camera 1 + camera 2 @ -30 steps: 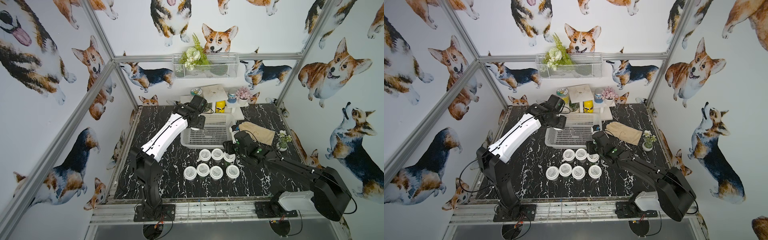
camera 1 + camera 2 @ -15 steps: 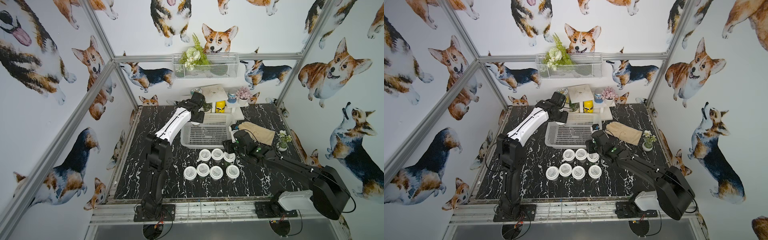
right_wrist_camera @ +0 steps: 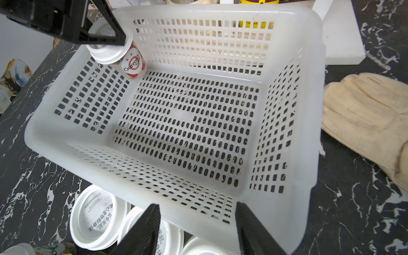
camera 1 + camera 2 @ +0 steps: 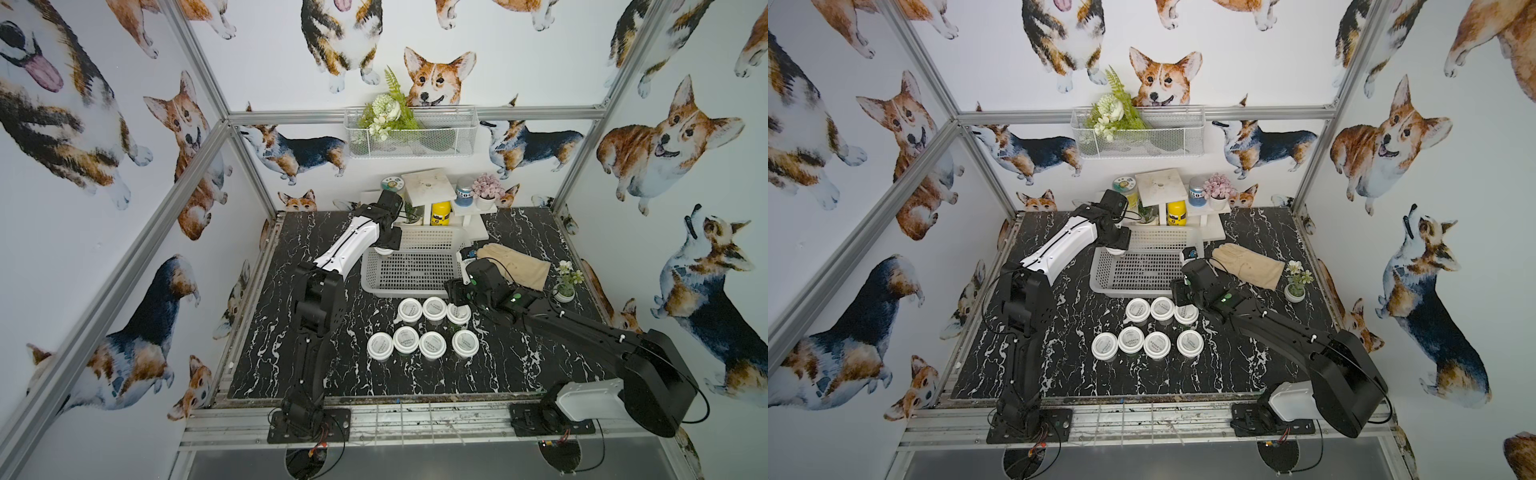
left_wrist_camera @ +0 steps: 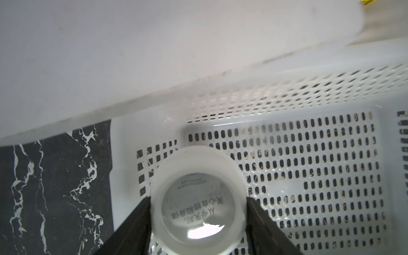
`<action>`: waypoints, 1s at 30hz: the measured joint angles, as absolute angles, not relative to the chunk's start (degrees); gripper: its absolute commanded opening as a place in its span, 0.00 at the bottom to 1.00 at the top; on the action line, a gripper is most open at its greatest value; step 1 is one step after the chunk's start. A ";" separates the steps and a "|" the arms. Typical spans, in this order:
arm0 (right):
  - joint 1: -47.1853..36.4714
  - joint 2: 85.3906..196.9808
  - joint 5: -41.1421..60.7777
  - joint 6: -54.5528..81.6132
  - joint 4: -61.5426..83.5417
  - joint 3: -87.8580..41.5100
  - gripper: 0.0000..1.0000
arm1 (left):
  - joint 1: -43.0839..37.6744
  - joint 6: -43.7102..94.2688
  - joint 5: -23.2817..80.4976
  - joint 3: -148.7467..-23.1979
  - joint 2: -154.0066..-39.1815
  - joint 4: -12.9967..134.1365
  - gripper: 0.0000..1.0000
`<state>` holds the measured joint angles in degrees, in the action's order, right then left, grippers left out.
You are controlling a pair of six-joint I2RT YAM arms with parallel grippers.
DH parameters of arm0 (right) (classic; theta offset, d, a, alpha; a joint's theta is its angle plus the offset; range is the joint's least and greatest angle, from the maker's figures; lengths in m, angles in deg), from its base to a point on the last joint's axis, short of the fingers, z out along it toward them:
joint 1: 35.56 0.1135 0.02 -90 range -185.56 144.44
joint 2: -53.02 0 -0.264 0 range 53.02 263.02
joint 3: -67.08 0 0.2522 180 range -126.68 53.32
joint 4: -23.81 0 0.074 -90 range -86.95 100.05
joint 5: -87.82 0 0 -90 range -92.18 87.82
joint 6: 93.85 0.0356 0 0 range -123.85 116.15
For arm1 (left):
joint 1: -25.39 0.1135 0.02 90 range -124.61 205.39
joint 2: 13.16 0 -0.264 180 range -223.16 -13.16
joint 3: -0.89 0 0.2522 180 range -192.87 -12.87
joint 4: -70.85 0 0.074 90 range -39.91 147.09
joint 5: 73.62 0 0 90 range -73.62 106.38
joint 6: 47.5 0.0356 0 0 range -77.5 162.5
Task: Put the yogurt in the basket
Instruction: Place the yogurt in the basket.
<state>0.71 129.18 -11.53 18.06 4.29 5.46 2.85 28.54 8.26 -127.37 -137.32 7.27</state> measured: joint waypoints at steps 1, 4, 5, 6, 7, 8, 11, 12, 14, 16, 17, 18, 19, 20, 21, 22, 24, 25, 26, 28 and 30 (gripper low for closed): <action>0.71 129.33 -11.53 18.04 4.29 5.35 0.60 | 2.81 28.52 8.94 -126.51 -137.15 7.92 0.60; 0.71 129.77 -11.53 18.04 4.25 5.05 0.60 | 2.70 28.30 9.70 -124.15 -137.19 9.78 0.59; 0.71 129.88 -11.55 18.04 4.16 4.91 0.60 | 2.65 28.28 10.09 -123.78 -137.32 10.13 0.59; 0.71 129.97 -11.61 18.04 4.14 4.83 0.60 | 2.65 28.22 10.29 -123.52 -137.48 10.65 0.59; 0.73 130.03 -11.70 18.04 4.14 4.78 0.60 | 2.65 28.17 10.36 -123.47 -137.59 10.96 0.59; 0.80 130.14 -11.74 18.04 4.03 4.70 0.60 | 2.65 28.17 10.55 -123.47 -137.72 11.31 0.59; 0.91 130.43 -12.16 18.04 3.87 4.43 0.60 | 2.65 28.19 10.64 -124.04 -138.15 11.81 0.59; 0.95 130.56 -12.25 18.04 3.85 4.28 0.59 | 2.65 28.19 10.66 -124.31 -138.31 11.99 0.60; 1.19 130.95 -12.68 18.04 3.85 4.02 0.59 | 2.67 28.19 10.69 -124.87 -138.77 12.23 0.59; 1.37 131.28 -12.75 18.04 3.63 3.76 0.59 | 2.78 28.24 10.84 -125.07 -138.96 12.18 0.59; 1.56 131.45 -12.86 18.04 3.61 3.58 0.60 | 2.81 28.35 10.84 -125.33 -139.18 12.18 0.59; 1.67 131.63 -12.95 18.04 3.48 3.41 0.60 | 2.83 28.35 10.84 -125.66 -139.36 12.20 0.60; 1.91 131.80 -13.27 18.04 3.44 3.25 0.59 | 2.87 28.37 10.82 -126.08 -139.64 12.12 0.59; 2.26 132.05 -13.73 18.01 3.33 3.01 0.59 | 2.87 28.37 10.77 -126.45 -139.88 12.07 0.59; 2.48 132.26 -14.02 17.99 3.26 2.79 0.59 | 2.87 28.39 10.73 -126.93 -140.10 11.92 0.59; 2.75 132.53 -14.21 17.93 3.11 2.55 0.59 | 2.91 28.43 10.62 -127.28 -140.32 11.85 0.60; 3.07 132.92 -14.39 17.84 2.87 2.20 0.59 | 2.94 28.61 10.55 -127.74 -140.58 11.61 0.60; 3.09 133.03 -14.41 17.82 2.63 2.12 0.59 | 2.94 28.61 10.49 -127.78 -140.60 11.35 0.60; 3.12 133.09 -14.52 17.82 2.43 2.03 0.59 | 2.96 28.61 10.36 -127.78 -140.60 11.02 0.60; 3.14 133.14 -14.67 17.79 2.15 2.01 0.59 | 3.00 28.63 10.14 -127.78 -140.60 10.52 0.60; 3.16 133.16 -14.96 17.79 2.13 1.99 0.59 | 3.13 28.78 10.01 -127.78 -140.62 10.17 0.60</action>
